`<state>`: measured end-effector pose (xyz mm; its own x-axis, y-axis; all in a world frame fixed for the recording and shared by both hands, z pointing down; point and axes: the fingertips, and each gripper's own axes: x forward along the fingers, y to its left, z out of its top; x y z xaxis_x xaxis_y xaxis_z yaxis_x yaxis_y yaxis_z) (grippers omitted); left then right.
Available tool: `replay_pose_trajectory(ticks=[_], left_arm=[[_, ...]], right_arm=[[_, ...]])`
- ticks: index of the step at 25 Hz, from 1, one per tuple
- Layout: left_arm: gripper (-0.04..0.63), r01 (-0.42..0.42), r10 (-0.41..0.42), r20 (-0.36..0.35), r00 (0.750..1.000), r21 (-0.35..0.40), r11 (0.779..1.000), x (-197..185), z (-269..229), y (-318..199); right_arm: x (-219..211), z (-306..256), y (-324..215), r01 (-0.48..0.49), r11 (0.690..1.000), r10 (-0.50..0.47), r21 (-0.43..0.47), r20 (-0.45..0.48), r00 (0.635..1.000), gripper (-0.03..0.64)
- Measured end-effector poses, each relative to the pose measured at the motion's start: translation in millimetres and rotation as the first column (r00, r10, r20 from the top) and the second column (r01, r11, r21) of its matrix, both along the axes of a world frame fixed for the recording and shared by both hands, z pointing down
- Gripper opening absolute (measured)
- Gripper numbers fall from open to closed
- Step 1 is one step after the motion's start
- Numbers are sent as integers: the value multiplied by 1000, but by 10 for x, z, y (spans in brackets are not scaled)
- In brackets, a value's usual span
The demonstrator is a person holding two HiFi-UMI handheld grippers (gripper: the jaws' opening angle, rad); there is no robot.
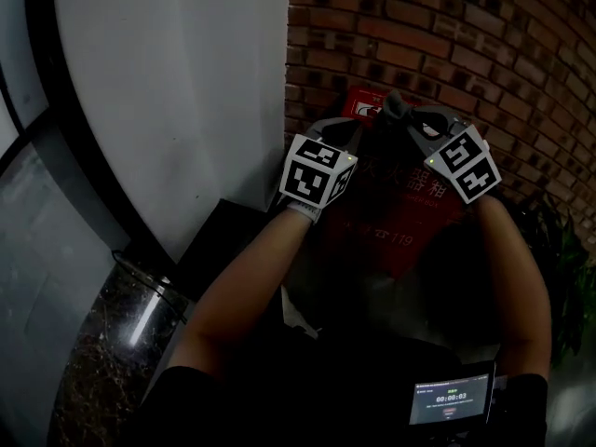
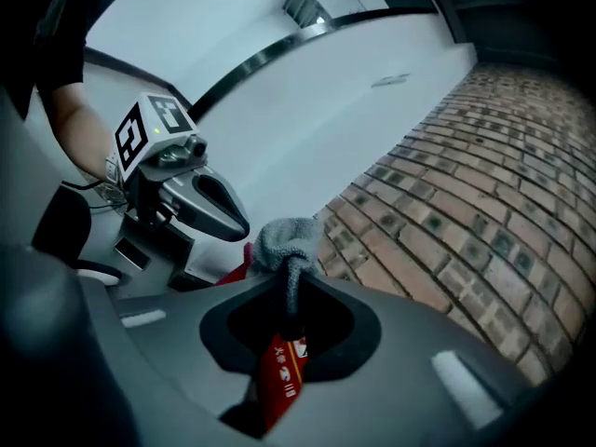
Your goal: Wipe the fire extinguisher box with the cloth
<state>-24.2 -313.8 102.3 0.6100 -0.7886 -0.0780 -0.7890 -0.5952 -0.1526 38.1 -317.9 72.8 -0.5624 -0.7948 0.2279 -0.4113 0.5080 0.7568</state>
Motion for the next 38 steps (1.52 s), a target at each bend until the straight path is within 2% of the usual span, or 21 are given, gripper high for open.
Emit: replay_pose_trajectory(ticks=[7, 13, 16, 21, 28, 35, 38], left_arm=[[2, 52, -51, 16, 999, -37, 998, -102, -87, -356], [2, 77, -77, 20, 997, -36, 996, -194, -22, -474], [2, 87, -86, 18, 996, -27, 996, -256, -22, -530], [2, 86, -86, 32, 996, -18, 996, -286, 33, -593], [2, 78, -77, 21, 997, -29, 997, -319, 122, -670], [2, 89, -89, 36, 995, -24, 996, -310, 156, -708], [2, 112, -111, 32, 993, -17, 994, -332, 176, -697]], right_arm=[[-146, -164, -848, -39, 997, 33, -66, -97, 995, 35], [-374, -81, -1401, -62, 994, 43, -94, -190, 981, 35], [-466, -3, -1629, -75, 991, 46, -108, -246, 968, 35], [-543, 265, -1922, -109, 976, 41, -187, -334, 942, 35], [-595, 582, -2144, -142, 958, 31, -251, -402, 915, 34], [-605, 623, -2075, -152, 943, 19, -297, -408, 913, 32], [-658, 627, -1974, -122, 941, -11, -316, -391, 920, 32]])
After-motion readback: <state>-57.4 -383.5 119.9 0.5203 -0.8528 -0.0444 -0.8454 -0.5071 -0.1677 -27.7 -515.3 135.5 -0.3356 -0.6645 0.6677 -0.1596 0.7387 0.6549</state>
